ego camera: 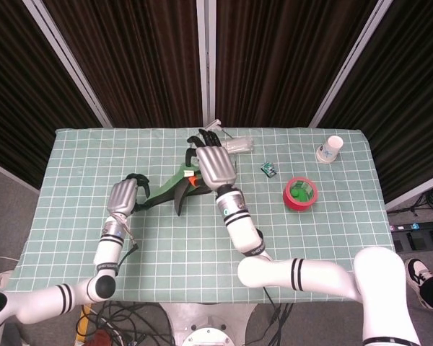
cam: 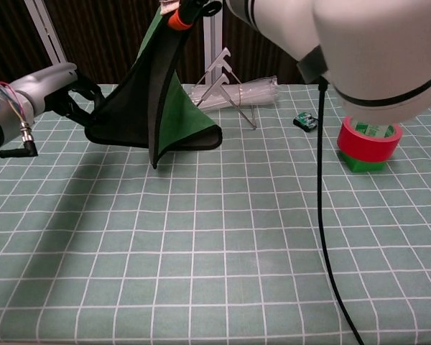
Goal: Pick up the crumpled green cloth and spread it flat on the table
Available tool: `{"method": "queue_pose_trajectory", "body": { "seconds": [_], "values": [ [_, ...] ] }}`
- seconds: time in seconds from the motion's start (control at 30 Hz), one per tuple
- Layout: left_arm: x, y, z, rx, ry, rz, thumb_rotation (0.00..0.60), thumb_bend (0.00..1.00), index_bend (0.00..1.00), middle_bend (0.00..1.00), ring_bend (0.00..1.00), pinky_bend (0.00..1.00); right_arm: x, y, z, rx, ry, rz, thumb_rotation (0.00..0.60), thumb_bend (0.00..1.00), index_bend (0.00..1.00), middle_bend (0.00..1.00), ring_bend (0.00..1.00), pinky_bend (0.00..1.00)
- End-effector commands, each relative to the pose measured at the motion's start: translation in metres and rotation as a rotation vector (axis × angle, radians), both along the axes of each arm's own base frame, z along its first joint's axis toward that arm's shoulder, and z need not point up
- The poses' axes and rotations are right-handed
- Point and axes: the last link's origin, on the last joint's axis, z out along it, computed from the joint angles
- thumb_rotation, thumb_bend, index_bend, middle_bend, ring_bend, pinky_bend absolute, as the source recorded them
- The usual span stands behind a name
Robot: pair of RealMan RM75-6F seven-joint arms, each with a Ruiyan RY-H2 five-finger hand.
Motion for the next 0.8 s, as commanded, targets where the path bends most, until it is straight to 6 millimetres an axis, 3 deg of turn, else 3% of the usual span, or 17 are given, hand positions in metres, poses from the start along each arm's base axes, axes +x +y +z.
{"method": "queue_pose_trajectory", "body": {
  "seconds": [0.03, 0.37, 0.67, 0.8],
  "values": [
    [-0.002, -0.004, 0.014, 0.020, -0.004, -0.036, 0.600, 0.52, 0.70, 0.34, 0.19, 0.30, -0.015, 0.002, 0.018, -0.011, -0.034, -0.006, 0.600, 0.57, 0.70, 0.19, 0.00, 0.00],
    [0.001, 0.004, 0.048, 0.106, -0.008, -0.100, 0.600, 0.52, 0.70, 0.34, 0.19, 0.30, -0.045, -0.002, 0.051, 0.040, -0.094, -0.029, 0.600, 0.58, 0.70, 0.19, 0.00, 0.00],
    [0.009, 0.042, 0.073, 0.253, 0.034, -0.115, 0.600, 0.52, 0.70, 0.34, 0.19, 0.30, -0.035, -0.023, 0.053, 0.041, -0.151, -0.006, 0.600, 0.57, 0.70, 0.19, 0.00, 0.00],
    [0.007, 0.048, 0.085, 0.315, 0.032, -0.118, 0.600, 0.52, 0.70, 0.34, 0.19, 0.30, -0.037, -0.030, 0.056, 0.028, -0.171, 0.008, 0.600, 0.57, 0.70, 0.20, 0.00, 0.00]
  ]
}}
